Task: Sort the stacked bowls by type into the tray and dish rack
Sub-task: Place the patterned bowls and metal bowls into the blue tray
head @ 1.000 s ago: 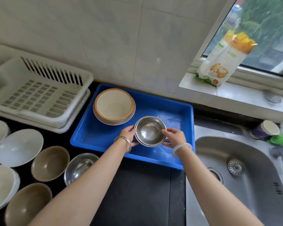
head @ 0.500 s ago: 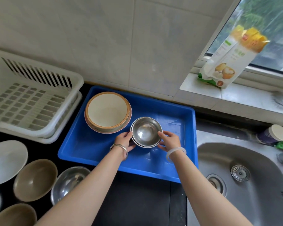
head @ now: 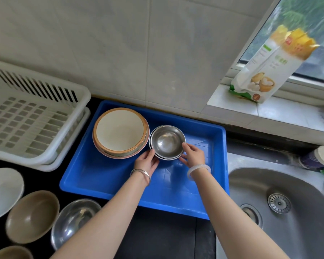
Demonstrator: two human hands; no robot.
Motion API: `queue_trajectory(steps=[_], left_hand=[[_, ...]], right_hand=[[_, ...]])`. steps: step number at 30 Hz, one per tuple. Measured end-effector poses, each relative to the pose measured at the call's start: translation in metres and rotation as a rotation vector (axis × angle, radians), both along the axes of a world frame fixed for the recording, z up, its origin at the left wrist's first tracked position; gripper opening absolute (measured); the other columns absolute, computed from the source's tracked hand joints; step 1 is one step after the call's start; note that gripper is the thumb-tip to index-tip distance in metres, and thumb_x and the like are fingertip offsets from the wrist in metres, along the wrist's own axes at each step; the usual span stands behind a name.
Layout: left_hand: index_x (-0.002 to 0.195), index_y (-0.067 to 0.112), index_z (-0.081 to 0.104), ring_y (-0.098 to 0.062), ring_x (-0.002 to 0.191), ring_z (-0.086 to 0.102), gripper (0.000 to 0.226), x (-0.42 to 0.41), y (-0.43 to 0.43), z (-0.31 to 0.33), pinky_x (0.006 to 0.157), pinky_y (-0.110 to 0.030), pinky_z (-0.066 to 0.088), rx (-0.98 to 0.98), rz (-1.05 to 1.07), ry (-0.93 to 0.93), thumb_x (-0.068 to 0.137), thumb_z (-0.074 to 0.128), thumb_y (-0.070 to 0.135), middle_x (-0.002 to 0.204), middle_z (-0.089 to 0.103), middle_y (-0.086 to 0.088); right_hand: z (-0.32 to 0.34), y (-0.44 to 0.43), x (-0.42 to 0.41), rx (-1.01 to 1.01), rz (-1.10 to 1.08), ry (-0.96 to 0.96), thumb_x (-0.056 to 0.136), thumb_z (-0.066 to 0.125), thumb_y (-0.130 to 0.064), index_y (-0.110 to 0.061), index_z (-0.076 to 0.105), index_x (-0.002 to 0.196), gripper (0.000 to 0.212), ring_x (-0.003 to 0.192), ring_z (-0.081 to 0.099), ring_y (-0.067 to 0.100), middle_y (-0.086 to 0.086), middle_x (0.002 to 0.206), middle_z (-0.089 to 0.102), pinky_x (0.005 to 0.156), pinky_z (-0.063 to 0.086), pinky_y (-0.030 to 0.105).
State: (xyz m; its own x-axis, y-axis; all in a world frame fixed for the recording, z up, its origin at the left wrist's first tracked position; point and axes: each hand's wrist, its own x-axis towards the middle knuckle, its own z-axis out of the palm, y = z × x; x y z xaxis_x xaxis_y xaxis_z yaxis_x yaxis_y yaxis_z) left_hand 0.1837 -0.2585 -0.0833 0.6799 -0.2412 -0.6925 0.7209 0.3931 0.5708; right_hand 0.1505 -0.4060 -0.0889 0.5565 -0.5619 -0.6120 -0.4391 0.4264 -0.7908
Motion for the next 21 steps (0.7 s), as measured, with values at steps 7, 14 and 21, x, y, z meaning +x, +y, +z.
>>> queue_trajectory(steps=[7,14,21], left_hand=[[0.127,0.001,0.049,-0.029,0.126,0.048,0.034,0.01,-0.013,0.001,0.097,-0.03,0.041,0.013,0.053,-0.012,0.095,0.046,0.012,0.134,0.052,-0.016],[0.131,-0.001,0.045,-0.03,0.129,0.044,0.037,0.015,-0.021,0.005,0.099,-0.034,0.04,0.025,0.098,-0.005,0.095,0.045,0.01,0.137,0.048,-0.018],[0.128,-0.001,0.048,-0.031,0.128,0.046,0.035,0.011,-0.019,0.009,0.101,-0.033,0.04,0.057,0.081,-0.001,0.095,0.045,0.011,0.136,0.05,-0.02]], right_hand=[[-0.006,-0.002,0.012,0.026,-0.057,-0.06,0.09,0.056,-0.018,-0.008,0.066,0.096,0.015,0.091,0.066,0.026,0.012,0.103,0.065,0.082,0.055,0.032],[0.0,0.0,0.019,0.026,0.015,-0.06,0.094,0.052,-0.023,-0.012,0.058,0.115,0.025,0.096,0.059,0.023,0.007,0.106,0.062,0.083,0.051,0.032],[0.009,0.004,0.014,0.033,0.075,-0.027,0.096,0.046,-0.028,-0.021,0.052,0.121,0.026,0.096,0.058,0.022,-0.001,0.097,0.059,0.081,0.048,0.033]])
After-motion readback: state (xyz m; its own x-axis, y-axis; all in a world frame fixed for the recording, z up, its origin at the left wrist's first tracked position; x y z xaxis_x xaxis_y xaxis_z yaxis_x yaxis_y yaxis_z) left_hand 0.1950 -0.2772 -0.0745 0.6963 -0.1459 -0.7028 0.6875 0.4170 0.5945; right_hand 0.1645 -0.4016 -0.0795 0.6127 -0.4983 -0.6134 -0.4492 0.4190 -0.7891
